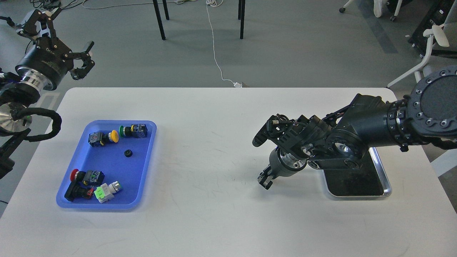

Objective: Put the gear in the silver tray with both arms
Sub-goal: 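Grasp the black gear with the right hand fingers, then carry the gear with the right hand into the silver tray and release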

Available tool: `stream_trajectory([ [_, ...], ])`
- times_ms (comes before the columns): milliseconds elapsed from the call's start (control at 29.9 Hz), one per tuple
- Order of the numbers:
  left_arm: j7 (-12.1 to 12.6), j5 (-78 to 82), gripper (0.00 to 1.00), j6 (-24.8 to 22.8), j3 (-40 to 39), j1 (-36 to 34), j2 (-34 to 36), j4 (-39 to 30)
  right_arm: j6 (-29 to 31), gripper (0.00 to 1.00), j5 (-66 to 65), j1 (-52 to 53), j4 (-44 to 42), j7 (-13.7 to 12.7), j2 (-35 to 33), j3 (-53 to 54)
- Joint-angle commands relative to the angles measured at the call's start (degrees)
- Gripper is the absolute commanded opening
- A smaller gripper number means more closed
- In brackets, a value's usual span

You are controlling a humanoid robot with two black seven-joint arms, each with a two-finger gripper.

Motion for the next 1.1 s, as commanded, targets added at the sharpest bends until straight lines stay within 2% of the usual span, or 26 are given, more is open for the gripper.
stream_trajectory([
  [0, -0.08, -0.01, 0.98, -0.05, 0.03, 0.03, 0.17, 0.00, -0.01, 0.18, 0.40, 0.00, 0.06, 0.00, 0.00, -0.02],
  [234, 0.01, -0.01, 0.98, -0.14, -0.14, 0.03, 0.96, 0.00, 0.08, 0.15, 0.49, 1.58, 0.58, 0.09, 0.00, 0.07],
  [401, 0.01, -0.01, 0.98, -0.31, -0.15, 0.03, 1.93, 0.00, 0.17, 0.15, 0.32, 6.77, 0.58, 0.53, -8.59, 2.61],
  [736, 0.01, -0.01, 0.98, -0.31, 0.21, 0.30, 2.37, -0.61, 0.08, 0.15, -6.80, 4.58, 2.96, 0.53, -28.02, 2.26],
  [937, 0.01, -0.01, 0.98, -0.31, 0.29, 0.91, 2.98, -0.61, -0.10, 0.15, -7.33, -0.52, 2.61, 0.53, -33.92, 2.70],
  [1070, -0.08, -0.01, 0.98, -0.31, 0.38, 1.26, 3.33, -0.61, -1.15, 0.16, -7.59, -4.65, 2.08, 0.53, -35.06, 3.14],
])
